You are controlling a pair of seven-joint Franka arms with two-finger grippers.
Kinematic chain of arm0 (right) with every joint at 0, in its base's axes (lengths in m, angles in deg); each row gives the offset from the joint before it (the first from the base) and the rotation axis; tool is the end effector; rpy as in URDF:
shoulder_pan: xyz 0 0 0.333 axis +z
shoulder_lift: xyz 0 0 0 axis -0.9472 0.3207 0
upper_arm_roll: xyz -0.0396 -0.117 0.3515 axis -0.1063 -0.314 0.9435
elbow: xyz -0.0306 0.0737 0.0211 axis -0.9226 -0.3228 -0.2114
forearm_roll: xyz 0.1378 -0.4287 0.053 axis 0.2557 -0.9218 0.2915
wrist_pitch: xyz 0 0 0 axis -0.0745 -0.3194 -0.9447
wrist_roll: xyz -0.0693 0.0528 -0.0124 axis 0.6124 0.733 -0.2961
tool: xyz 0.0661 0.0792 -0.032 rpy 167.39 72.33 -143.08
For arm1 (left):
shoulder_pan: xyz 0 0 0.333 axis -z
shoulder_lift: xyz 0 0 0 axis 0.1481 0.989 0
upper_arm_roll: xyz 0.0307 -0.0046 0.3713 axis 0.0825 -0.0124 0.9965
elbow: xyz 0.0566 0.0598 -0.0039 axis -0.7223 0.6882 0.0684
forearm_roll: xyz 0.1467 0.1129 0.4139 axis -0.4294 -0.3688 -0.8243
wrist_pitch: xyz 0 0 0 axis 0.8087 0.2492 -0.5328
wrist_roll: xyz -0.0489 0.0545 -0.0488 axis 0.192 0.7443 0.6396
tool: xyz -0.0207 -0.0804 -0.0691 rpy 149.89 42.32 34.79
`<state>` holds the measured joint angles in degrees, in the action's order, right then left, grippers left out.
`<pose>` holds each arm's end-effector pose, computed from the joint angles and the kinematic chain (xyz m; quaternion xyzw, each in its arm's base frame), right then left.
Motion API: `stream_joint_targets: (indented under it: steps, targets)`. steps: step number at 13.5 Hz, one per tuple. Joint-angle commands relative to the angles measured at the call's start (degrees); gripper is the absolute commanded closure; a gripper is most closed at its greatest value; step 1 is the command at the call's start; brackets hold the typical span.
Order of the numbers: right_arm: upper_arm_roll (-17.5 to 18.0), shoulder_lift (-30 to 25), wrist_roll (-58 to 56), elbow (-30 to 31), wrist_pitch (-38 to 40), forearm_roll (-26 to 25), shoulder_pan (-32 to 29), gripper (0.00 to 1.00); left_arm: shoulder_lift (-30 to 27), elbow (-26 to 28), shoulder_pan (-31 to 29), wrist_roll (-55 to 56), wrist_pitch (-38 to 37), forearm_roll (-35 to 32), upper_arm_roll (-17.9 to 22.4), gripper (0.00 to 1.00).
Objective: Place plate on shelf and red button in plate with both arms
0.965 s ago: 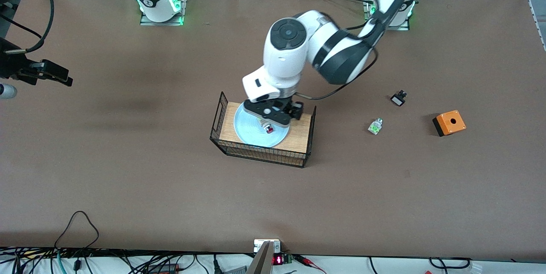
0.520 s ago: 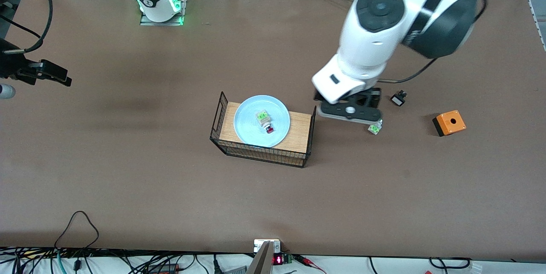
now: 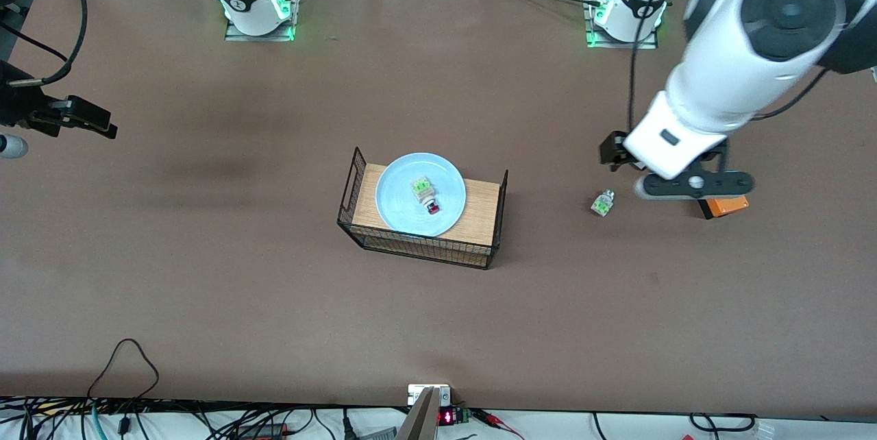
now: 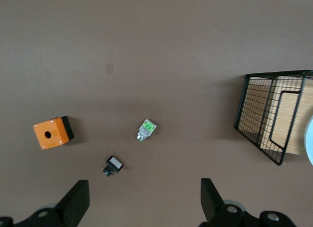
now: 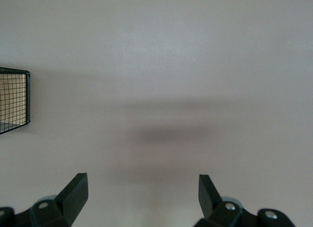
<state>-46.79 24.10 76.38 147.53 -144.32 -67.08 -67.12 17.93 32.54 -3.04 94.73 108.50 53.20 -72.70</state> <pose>0.6453 -0.0284 0.6304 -0.9995 0.0165 0.0273 0.0054 0.7001 -0.2184 0.6451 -0.9985 -0.0087 0.0313 0.0438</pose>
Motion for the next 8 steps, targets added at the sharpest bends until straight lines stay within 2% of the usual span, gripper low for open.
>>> stream_joint_targets:
  steps: [1,3,5,7,8]
  targets:
    - [0.2,-1.0,0.2,0.3,0.0,0.3,0.4,0.00,-4.1,2.3,-4.0,-7.5,-1.5,1.2,-1.1,0.00]
    - [0.3,-1.0,0.2,0.3,0.2,0.3,0.5,0.00,-8.5,7.6,-4.9,-13.4,-0.6,1.3,0.5,0.00]
    - [0.2,-1.0,0.2,0.3,0.4,0.3,1.2,0.00,-14.0,13.0,-4.3,-16.9,-0.5,4.2,6.0,0.00]
    - [0.2,-1.0,0.2,0.3,0.5,0.2,1.4,0.00,-19.8,20.2,-3.7,-19.5,2.8,7.2,11.1,0.00]
    - [0.2,-1.1,0.2,0.3,0.5,0.2,1.4,0.00,-21.8,22.0,-3.6,-21.8,4.5,7.2,12.1,0.00]
